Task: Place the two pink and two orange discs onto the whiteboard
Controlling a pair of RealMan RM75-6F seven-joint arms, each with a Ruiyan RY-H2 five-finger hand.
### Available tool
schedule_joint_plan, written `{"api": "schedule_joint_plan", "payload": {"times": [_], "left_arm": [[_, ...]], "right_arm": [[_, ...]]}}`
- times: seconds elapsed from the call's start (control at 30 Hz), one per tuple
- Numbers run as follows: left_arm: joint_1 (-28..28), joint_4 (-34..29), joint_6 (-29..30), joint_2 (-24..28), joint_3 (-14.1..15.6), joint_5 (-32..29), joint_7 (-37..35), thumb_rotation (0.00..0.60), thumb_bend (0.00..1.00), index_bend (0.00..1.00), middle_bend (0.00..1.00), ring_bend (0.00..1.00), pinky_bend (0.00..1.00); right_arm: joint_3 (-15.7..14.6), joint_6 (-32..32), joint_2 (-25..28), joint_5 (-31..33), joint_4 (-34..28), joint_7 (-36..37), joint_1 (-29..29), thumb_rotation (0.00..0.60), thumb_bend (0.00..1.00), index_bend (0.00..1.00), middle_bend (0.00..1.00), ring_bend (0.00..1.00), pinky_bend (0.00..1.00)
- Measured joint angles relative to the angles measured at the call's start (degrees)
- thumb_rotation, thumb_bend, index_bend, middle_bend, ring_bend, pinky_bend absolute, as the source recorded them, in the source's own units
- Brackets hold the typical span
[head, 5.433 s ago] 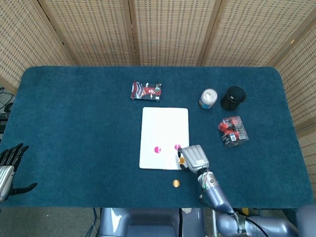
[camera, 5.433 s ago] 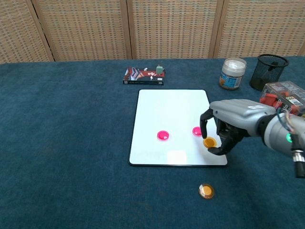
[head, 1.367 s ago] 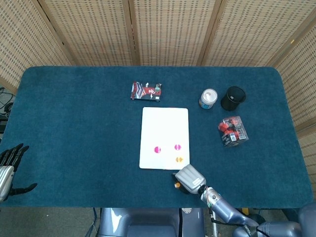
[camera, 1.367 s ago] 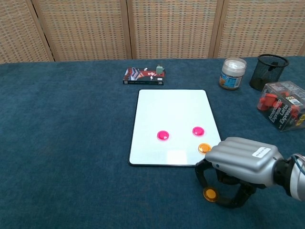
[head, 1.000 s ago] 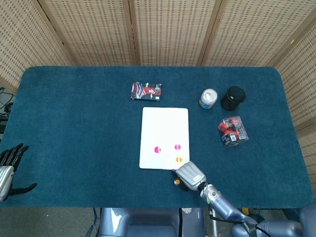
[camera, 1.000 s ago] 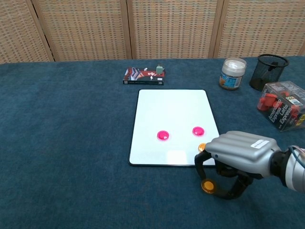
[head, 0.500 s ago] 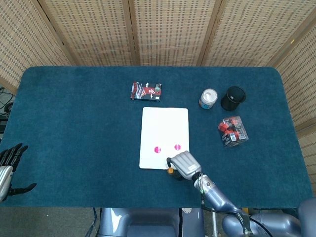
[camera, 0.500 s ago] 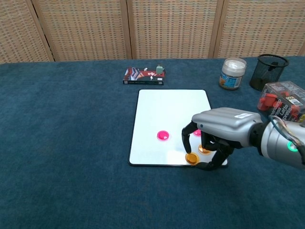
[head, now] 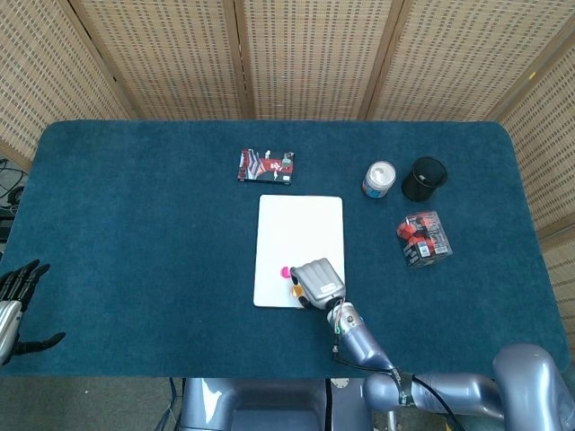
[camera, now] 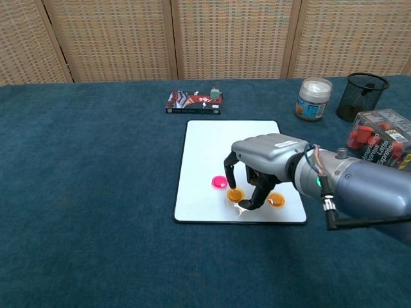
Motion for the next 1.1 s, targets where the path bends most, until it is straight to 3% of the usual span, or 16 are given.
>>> {"api": "schedule_joint_plan", "payload": {"times": [1.1], "left_arm": [[0.0, 0.0, 0.1, 0.0, 0.1, 0.1, -0.2, 0.6, 0.0, 0.0, 0.0, 0.0, 0.0]], "right_arm": [[-2.8, 2.7, -3.3, 1.7, 2.6, -2.7, 2.4, 0.6, 0.37, 0.5, 0.99, 1.0, 1.0]]}}
